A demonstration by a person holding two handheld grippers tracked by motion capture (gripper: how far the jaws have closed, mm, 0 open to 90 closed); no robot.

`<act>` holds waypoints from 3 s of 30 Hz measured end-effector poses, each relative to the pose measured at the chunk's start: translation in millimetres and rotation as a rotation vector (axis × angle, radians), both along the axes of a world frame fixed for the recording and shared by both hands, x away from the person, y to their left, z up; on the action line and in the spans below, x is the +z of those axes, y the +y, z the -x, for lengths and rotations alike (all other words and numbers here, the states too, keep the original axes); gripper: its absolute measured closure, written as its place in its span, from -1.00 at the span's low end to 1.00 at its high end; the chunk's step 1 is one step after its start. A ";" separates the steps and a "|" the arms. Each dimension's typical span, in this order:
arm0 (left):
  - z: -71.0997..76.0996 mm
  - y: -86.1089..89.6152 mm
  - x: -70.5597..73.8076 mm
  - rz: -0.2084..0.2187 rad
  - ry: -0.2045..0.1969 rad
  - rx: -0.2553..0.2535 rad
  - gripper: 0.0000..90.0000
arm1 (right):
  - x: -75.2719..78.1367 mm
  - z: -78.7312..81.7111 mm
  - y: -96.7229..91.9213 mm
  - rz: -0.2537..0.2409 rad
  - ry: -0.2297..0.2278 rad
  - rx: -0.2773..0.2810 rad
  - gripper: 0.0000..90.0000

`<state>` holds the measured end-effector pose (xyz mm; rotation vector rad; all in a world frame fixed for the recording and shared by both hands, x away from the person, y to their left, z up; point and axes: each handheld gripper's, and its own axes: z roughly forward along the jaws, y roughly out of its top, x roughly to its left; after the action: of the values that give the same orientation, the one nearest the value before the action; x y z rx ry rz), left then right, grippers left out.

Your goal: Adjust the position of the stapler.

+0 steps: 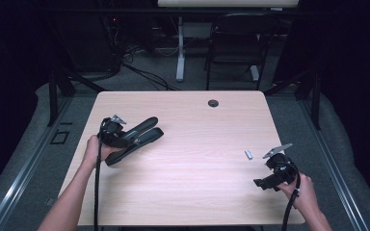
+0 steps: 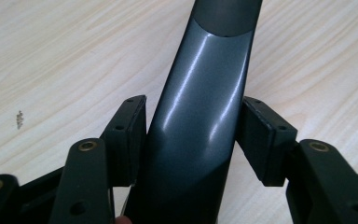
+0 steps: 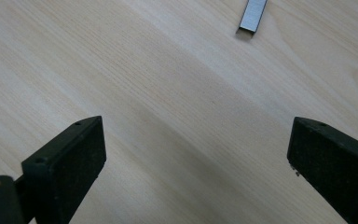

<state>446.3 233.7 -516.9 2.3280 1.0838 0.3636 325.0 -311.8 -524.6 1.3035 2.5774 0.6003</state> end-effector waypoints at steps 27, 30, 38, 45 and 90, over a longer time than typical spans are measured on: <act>12.0 -14.4 0.5 0.055 0.025 -0.118 0.17 | -0.7 0.5 1.1 0.009 -0.005 0.024 -0.91; 13.8 -17.4 0.5 0.057 0.028 -0.138 0.17 | -0.7 0.2 1.1 0.016 0.000 0.031 -0.91; 17.7 -24.9 0.8 0.056 0.032 -0.187 0.17 | -1.9 0.4 1.7 0.018 -0.003 0.023 -0.91; 21.5 -32.8 1.1 0.050 0.035 -0.239 0.17 | -1.7 0.3 1.8 0.024 0.002 0.026 -0.91; 43.7 -81.0 -0.6 0.054 0.018 -0.498 0.17 | -4.8 -0.8 3.8 0.023 0.014 0.032 -0.90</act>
<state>402.6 152.7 -517.5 2.4511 0.4815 0.1198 325.8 -307.9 -529.4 1.2662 2.6131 0.5674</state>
